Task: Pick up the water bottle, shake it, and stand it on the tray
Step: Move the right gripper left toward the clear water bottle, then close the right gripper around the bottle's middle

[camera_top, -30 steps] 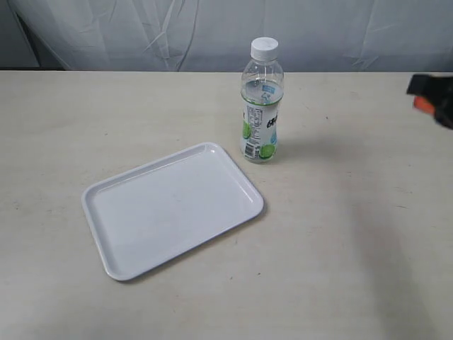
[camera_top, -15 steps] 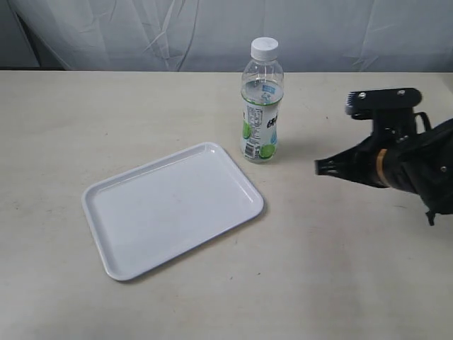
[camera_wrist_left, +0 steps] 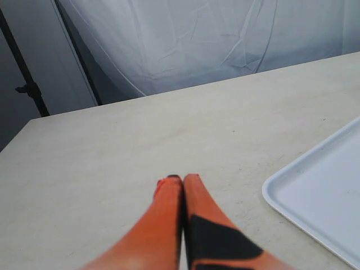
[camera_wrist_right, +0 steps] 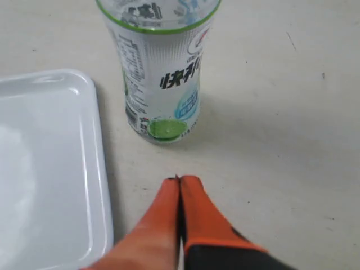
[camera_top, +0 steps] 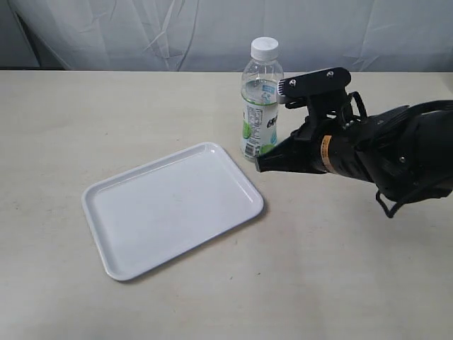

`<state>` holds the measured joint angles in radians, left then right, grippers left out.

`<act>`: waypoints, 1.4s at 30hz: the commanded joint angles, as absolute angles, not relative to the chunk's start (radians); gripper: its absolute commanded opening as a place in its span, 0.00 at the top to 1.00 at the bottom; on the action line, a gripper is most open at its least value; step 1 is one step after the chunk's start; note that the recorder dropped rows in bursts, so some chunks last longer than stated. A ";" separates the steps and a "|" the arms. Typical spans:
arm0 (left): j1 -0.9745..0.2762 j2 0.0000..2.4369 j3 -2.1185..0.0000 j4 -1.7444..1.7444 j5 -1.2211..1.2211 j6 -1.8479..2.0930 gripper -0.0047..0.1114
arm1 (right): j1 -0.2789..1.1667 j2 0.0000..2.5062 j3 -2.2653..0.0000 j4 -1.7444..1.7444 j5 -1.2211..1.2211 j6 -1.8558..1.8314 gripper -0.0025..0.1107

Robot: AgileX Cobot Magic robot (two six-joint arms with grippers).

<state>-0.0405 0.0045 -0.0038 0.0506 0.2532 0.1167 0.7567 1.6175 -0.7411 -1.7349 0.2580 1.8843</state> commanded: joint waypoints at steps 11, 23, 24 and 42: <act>-0.043 0.000 0.000 0.047 0.243 0.114 0.96 | 0.758 1.611 -0.753 -1.721 0.217 1.931 0.90; -0.043 0.000 0.000 0.047 0.243 0.114 0.96 | 0.758 1.611 -0.760 -1.744 0.348 1.931 0.06; -0.043 0.000 0.000 0.047 0.243 0.114 0.96 | 0.758 1.611 -0.765 -1.744 0.348 1.931 0.06; -0.043 0.000 0.000 0.047 0.243 0.114 0.96 | 0.758 1.852 -1.054 -1.744 0.314 1.931 0.06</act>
<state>-0.0405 0.0045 -0.0038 0.0506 0.2532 0.1167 0.7596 1.8309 -1.0289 -1.7393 0.3028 1.9301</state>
